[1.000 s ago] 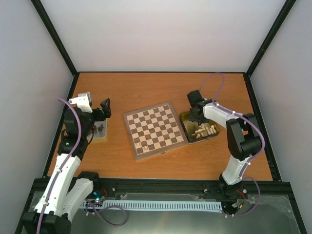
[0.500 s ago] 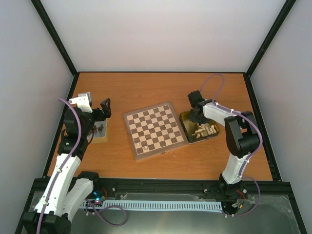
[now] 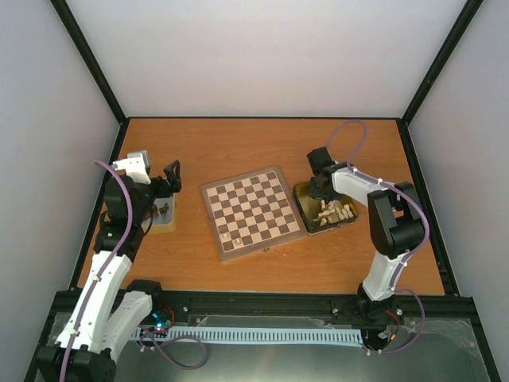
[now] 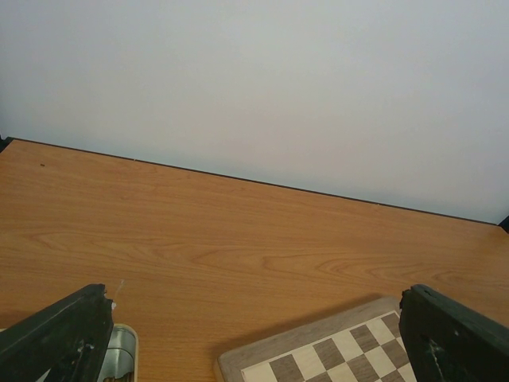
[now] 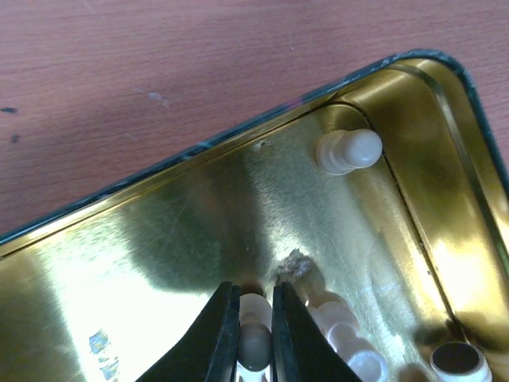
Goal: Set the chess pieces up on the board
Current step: Pick up the chess piece from the storage box, then place the chess piece on the chessboard.
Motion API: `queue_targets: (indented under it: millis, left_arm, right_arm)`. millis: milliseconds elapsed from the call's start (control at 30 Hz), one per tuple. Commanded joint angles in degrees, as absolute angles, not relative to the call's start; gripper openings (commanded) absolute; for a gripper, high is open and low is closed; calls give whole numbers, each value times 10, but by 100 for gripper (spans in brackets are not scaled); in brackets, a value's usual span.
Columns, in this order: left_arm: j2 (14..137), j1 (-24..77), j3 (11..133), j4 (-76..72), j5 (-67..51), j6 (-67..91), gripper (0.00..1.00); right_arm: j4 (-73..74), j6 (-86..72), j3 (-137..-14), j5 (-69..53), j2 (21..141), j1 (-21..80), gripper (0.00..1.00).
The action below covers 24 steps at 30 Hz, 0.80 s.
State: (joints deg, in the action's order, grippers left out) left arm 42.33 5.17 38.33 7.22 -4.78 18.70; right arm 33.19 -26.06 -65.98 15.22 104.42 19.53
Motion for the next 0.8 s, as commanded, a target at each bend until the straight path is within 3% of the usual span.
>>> queue_targets:
  millis: [0, 200, 400, 767]
  left_arm:
    - [415, 54, 402, 65, -55, 195, 100]
    - [415, 54, 402, 65, -57, 196, 100]
    - [416, 54, 402, 63, -58, 196, 100]
    - [413, 54, 401, 64, -61, 197, 100]
  right_arm:
    - [305, -253, -648, 126, 965, 193, 9]
    - [297, -255, -623, 61, 886, 208, 9]
    - [318, -269, -627, 48, 858, 297, 11]
    - [345, -305, -718, 74, 978, 523, 12]
